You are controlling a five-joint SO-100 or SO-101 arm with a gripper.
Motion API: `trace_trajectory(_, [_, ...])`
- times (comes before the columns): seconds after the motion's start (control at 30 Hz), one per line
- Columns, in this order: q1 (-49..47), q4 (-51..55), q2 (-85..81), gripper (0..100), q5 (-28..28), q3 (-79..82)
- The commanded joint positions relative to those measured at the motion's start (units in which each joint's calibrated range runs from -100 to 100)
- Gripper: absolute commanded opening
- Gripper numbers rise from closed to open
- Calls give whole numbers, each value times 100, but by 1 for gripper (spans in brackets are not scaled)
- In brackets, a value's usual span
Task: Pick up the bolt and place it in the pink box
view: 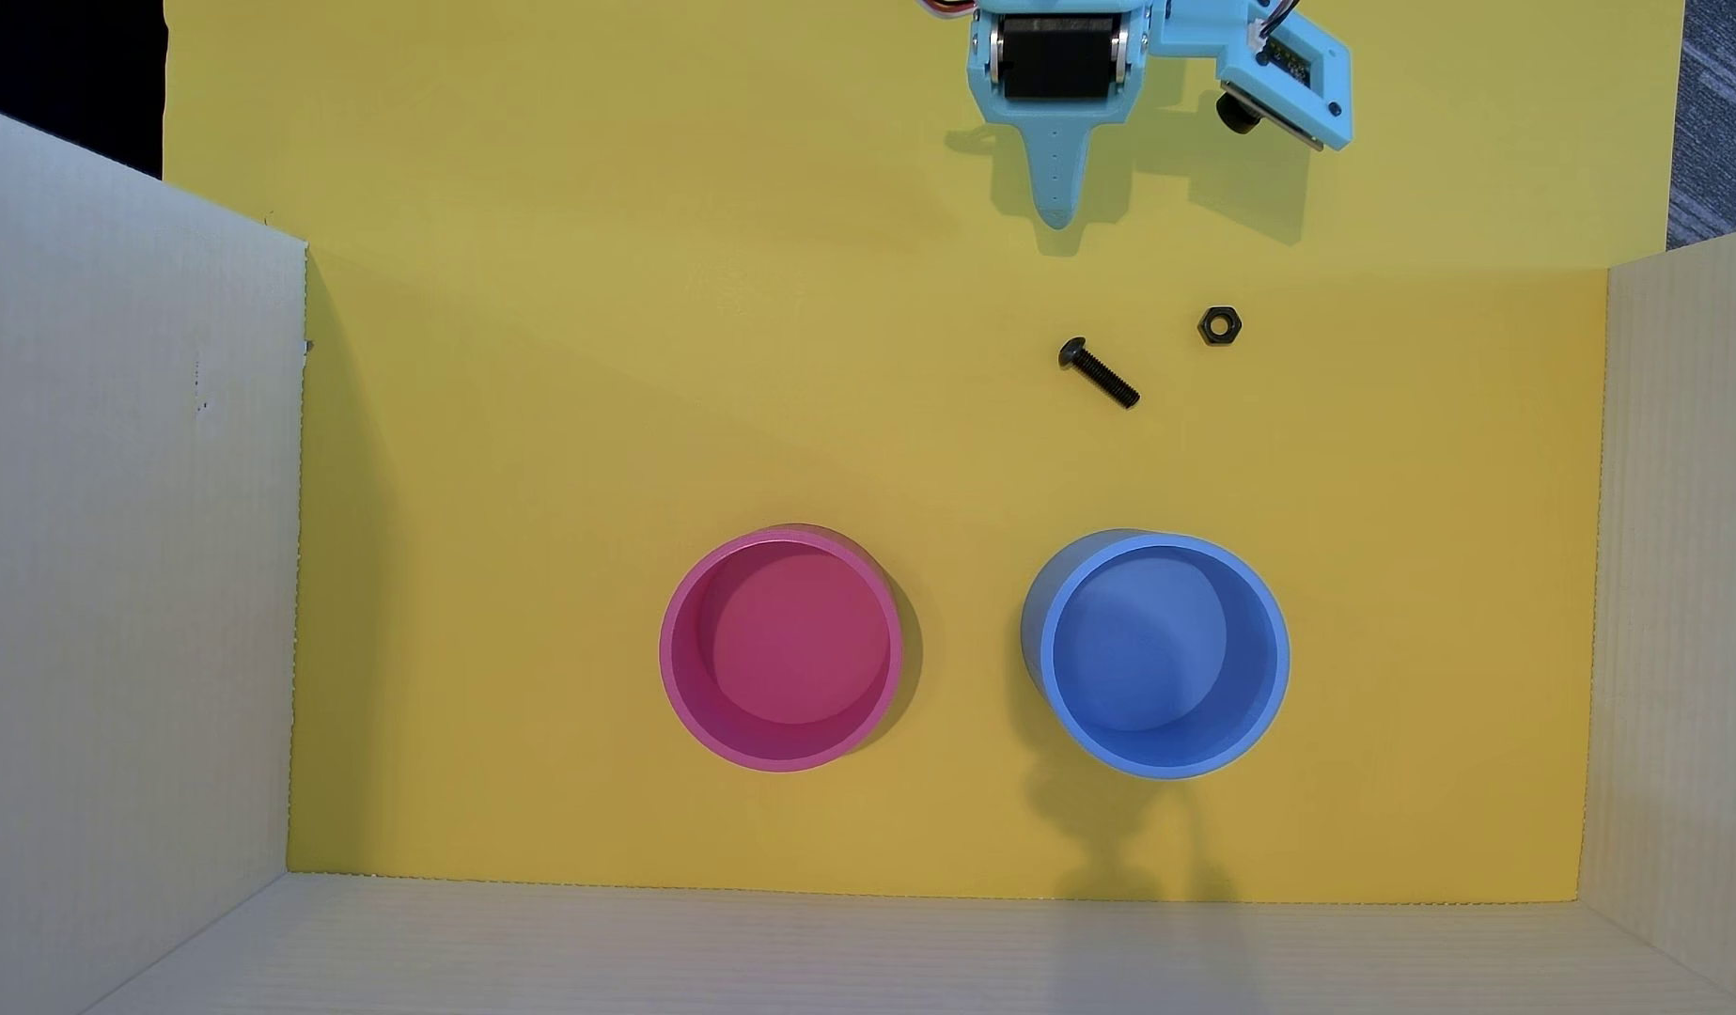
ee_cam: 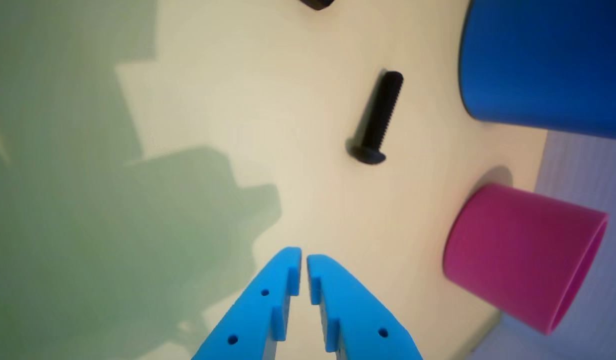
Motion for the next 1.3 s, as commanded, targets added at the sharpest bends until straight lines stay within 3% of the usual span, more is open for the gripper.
trace_trajectory(0.0, [348, -50, -26, 1, -30, -172])
trace_trajectory(0.27, [407, 473, 50, 1, 28, -2199])
trace_trajectory(0.47, [400, 456, 386, 2, 28, -2732])
trace_trajectory(0.87, [-476, 954, 5117, 2, -301, -5618])
trace_trajectory(1.03, [-469, 885, 6489, 2, -478, -5962])
trace_trajectory(1.27, [-469, 319, 6893, 19, -754, -5754])
